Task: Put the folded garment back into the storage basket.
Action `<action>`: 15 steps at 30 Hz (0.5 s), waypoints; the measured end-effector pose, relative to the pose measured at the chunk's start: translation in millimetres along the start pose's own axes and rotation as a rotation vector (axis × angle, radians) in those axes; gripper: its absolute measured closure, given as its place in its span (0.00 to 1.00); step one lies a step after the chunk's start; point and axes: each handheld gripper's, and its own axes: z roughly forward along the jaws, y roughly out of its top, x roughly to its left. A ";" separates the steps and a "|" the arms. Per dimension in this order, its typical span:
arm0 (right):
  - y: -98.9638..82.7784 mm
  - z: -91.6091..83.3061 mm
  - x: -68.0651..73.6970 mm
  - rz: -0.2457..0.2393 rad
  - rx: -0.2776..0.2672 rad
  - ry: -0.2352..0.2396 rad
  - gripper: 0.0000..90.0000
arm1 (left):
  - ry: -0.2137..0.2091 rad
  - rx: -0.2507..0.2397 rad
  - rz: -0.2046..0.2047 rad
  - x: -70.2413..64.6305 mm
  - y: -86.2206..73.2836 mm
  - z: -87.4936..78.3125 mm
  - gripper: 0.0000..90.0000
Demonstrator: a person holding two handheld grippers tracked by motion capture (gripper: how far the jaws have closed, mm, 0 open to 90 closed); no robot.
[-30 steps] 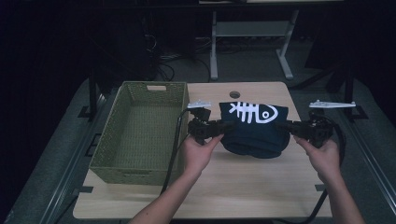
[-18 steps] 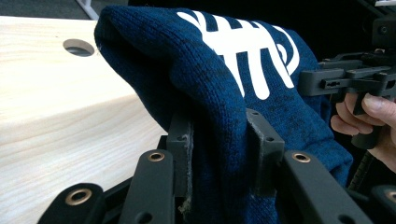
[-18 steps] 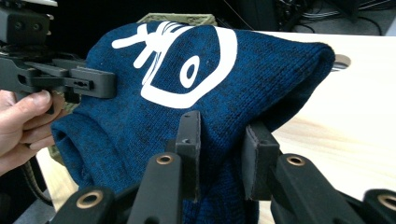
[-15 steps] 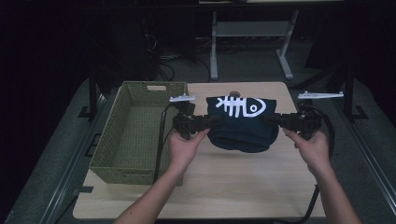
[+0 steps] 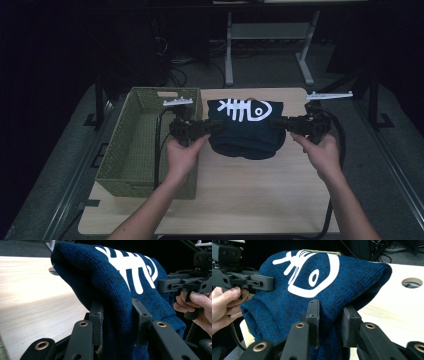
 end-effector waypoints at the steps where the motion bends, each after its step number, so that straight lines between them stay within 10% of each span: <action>1: 1.2 1.3 1.2 0.002 0.000 0.004 0.79 | 0.002 -0.003 -0.003 0.6 0.5 -1.7 0.74; 15: 18.3 22.8 19.6 -0.027 0.014 0.018 0.79 | 0.031 -0.025 -0.007 10.7 9.0 -29.3 0.74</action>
